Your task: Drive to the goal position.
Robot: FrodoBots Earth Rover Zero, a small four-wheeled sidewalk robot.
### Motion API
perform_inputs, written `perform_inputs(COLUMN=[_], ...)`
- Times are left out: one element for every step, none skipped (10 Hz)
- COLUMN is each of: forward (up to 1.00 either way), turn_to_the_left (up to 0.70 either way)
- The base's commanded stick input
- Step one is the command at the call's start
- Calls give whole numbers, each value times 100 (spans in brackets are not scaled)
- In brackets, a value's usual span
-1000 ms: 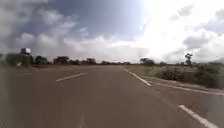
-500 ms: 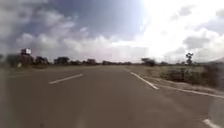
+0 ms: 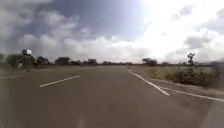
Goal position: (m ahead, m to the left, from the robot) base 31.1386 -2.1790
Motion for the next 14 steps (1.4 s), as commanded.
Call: perform_inputs(forward=[100,100,100,100,100,100,100,100,100,100,100,100,100,100], turn_to_the_left=[0,0,0,0,-3,-7,-24,-4,0,0,0,0,0,0])
